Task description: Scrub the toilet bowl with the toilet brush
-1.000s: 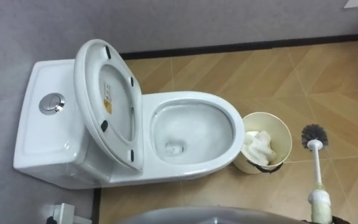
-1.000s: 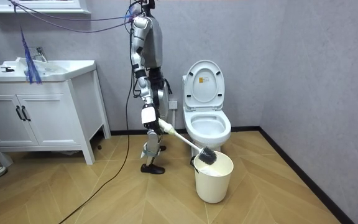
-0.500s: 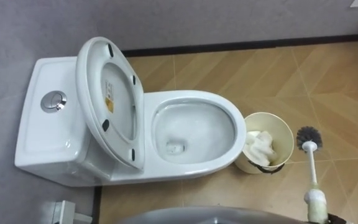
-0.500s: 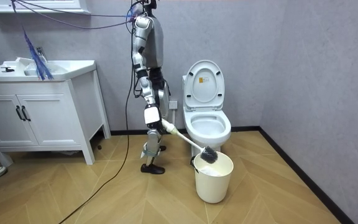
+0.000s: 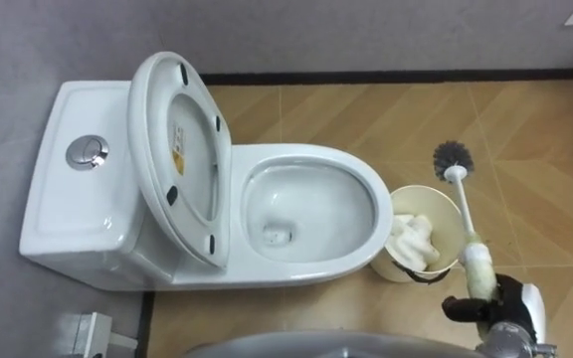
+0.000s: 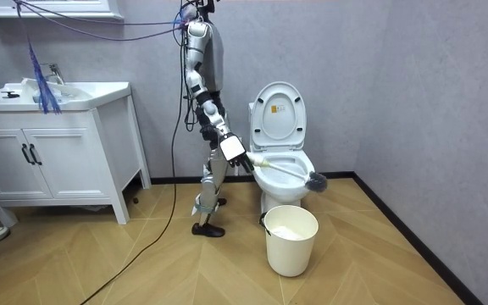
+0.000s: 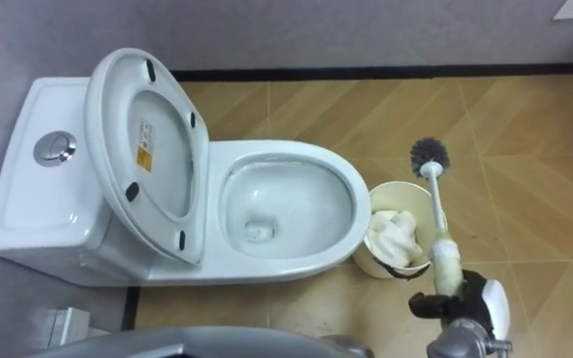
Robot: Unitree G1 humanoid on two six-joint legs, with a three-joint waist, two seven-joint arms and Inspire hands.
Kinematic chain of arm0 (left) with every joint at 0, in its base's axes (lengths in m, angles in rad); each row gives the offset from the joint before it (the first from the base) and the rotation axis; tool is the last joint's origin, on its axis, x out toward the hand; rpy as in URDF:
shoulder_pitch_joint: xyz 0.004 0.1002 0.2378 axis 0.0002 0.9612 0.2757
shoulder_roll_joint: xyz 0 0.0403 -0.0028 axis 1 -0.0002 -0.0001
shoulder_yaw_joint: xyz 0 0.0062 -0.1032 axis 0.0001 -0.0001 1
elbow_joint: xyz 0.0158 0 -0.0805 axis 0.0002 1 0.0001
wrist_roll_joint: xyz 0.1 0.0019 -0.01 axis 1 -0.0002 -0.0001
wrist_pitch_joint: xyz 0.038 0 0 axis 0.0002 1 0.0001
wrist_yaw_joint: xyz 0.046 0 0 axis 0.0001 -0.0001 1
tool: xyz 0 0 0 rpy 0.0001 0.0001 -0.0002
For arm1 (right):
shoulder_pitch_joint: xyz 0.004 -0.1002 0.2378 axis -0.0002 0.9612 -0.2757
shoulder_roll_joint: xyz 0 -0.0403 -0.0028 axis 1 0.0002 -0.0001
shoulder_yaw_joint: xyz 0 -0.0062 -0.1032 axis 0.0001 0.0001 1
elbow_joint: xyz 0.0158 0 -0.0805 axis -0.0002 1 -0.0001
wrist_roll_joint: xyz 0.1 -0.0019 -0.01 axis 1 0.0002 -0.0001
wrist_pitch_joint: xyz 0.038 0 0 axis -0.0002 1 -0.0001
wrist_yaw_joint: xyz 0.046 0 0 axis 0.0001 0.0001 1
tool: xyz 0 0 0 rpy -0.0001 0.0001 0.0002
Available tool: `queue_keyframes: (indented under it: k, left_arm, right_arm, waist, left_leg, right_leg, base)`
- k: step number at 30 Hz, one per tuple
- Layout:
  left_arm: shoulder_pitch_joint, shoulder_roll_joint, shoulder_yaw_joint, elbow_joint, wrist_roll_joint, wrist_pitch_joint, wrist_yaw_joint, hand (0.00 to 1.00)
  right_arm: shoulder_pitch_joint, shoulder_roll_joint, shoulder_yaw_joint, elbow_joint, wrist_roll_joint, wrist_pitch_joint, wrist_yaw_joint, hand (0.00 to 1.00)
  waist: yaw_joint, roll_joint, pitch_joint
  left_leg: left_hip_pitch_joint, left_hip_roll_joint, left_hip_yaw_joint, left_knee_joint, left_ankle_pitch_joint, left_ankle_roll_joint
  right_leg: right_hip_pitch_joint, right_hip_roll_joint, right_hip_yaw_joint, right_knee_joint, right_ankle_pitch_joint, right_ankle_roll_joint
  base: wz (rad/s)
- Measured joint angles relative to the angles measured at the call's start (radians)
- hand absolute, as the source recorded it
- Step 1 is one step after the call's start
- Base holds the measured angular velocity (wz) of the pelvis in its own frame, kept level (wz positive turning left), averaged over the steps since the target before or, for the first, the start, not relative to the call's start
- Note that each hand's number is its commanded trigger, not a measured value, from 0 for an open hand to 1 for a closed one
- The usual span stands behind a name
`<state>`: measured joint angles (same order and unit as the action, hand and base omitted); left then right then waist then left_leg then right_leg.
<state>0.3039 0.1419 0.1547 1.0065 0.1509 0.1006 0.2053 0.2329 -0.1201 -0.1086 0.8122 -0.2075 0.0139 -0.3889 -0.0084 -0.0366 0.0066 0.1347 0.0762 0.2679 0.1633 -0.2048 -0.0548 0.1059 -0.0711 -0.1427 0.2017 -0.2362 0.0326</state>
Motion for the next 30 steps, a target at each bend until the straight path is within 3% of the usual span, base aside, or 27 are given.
queue_keyframes:
  k: [7, 12, 22, 30]
  left_arm:
    - [-0.002, 0.000, 0.006, 0.004, 0.021, 0.001, -0.007, 0.00]
    - [-0.002, 0.000, 0.006, 0.004, 0.065, 0.002, -0.020, 0.00]
    - [-0.007, -0.002, 0.006, 0.046, 0.126, 0.010, -0.047, 0.00]
    - [-0.023, -0.001, 0.006, 0.077, 0.127, 0.010, -0.061, 0.00]
  right_arm:
    - [-0.019, 0.000, -0.010, 0.050, 0.024, 0.001, 0.009, 1.00]
    - [-0.029, -0.002, -0.011, 0.093, 0.131, 0.002, 0.027, 1.00]
    - [-0.045, -0.002, -0.007, 0.171, 0.172, 0.001, 0.121, 1.00]
    - [-0.049, -0.002, -0.001, 0.203, 0.167, 0.002, 0.125, 1.00]
  waist:
    - [0.012, 0.015, -0.0005]
    - [0.014, 0.020, -0.0040]
    - [0.018, 0.011, -0.0028]
    - [0.020, 0.006, 0.0015]
  left_leg:
    - [-0.001, 0.000, -0.006, 0.000, 0.000, 0.000]
    - [0.003, -0.002, -0.029, 0.000, 0.000, 0.000]
    - [0.019, -0.002, -0.030, 0.000, 0.000, 0.000]
    - [0.023, -0.001, -0.030, 0.000, 0.000, 0.000]
  right_leg:
    - [0.004, 0.000, -0.002, 0.000, 0.001, 0.000]
    - [0.025, 0.001, -0.011, -0.016, 0.002, 0.001]
    - [0.037, 0.001, -0.006, -0.018, 0.002, 0.000]
    - [0.037, 0.001, -0.007, -0.019, 0.002, 0.000]
  base:
    - [0.01]
    - [0.13]
    - [0.00]
    - [0.00]
